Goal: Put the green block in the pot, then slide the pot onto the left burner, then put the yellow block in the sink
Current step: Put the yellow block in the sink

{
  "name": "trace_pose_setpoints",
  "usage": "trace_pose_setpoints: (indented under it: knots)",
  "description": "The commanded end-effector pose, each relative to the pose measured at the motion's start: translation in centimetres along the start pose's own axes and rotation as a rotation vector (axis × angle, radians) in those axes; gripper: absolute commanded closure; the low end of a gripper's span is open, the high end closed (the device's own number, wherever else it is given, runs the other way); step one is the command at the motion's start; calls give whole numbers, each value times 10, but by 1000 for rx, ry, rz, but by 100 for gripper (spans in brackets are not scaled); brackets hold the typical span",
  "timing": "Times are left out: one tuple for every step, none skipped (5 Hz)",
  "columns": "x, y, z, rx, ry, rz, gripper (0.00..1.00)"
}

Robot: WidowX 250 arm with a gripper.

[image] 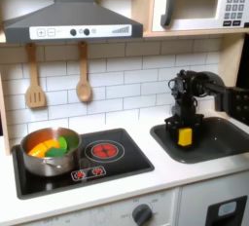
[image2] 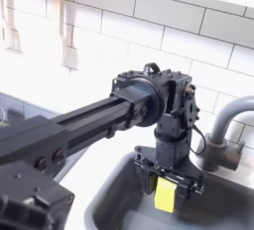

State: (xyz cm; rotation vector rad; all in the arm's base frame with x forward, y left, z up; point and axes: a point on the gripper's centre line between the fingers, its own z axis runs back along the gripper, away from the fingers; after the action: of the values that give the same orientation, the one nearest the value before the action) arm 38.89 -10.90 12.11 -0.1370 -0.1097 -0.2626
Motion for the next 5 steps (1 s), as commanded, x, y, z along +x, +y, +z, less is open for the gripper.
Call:
trace_pose_setpoints:
  knots:
    - [-4, -1, -16, 4, 25, -17, 100]
    - [-5, 1, -22, 7, 34, -15, 100]
    - [-8, -3, -30, 8, 51, -27, 100]
    - [-12, -5, -35, 9, 60, -35, 100]
    - [-19, -4, -38, 11, 74, -32, 100]
